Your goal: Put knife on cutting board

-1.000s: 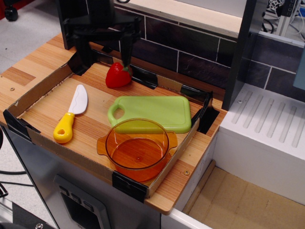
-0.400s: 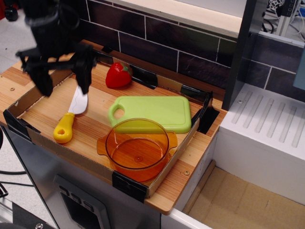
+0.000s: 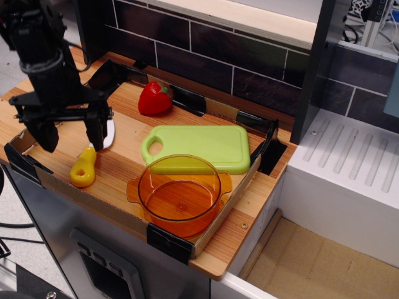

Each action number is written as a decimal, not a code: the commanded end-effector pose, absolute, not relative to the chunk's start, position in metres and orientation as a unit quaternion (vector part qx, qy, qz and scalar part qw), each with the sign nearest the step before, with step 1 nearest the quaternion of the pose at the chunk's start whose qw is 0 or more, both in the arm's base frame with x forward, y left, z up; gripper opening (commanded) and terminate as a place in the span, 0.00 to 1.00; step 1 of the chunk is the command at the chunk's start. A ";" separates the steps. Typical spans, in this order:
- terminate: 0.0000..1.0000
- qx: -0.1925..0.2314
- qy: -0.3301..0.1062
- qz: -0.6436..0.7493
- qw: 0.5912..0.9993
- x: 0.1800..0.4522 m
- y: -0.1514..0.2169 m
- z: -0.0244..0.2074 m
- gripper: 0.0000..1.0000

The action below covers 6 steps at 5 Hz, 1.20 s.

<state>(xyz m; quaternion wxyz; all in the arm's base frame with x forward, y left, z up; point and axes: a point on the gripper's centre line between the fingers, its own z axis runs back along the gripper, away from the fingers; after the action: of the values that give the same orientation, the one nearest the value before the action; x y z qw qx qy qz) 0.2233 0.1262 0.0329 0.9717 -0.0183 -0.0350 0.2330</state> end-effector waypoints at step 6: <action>0.00 0.032 -0.036 0.246 0.968 0.227 0.133 0.023 0.00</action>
<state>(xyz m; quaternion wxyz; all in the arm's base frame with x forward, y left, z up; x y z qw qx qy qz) 0.2185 0.1257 0.0112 0.9681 0.0218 -0.0053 0.2497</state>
